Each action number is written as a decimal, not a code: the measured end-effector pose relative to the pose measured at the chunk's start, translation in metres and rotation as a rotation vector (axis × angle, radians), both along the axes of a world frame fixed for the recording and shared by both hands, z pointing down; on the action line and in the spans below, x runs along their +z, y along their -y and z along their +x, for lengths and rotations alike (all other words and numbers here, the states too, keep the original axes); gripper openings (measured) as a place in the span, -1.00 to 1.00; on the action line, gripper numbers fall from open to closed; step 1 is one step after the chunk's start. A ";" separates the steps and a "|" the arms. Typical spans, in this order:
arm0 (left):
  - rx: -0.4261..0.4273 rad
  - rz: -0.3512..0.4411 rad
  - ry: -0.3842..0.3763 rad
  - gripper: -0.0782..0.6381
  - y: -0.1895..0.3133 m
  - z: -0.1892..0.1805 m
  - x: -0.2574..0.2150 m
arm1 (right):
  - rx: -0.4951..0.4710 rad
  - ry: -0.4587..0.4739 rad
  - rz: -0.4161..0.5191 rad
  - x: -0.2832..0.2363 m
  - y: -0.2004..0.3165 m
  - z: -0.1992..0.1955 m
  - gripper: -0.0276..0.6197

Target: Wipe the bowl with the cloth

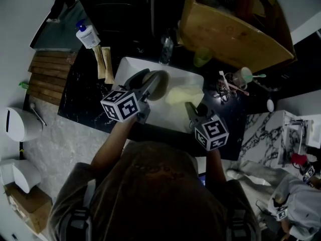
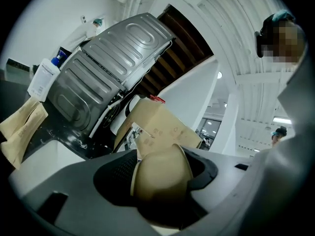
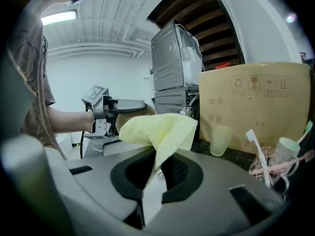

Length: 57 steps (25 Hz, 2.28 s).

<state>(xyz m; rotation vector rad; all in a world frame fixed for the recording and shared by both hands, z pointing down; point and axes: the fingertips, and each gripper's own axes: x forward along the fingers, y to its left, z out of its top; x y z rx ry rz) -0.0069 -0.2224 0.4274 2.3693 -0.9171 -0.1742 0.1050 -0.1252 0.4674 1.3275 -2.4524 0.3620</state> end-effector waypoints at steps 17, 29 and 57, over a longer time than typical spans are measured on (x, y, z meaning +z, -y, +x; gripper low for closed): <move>0.043 -0.041 0.008 -0.10 -0.015 0.028 0.009 | 0.009 -0.119 0.082 -0.020 0.032 -0.037 -0.85; 0.068 -0.217 -0.120 -0.11 -0.023 0.041 0.026 | 0.004 -0.235 0.145 -0.031 0.046 -0.035 -0.85; -0.019 -0.387 -0.206 -0.10 -0.006 0.037 0.038 | -0.244 -0.642 0.041 0.016 0.046 -0.041 -0.85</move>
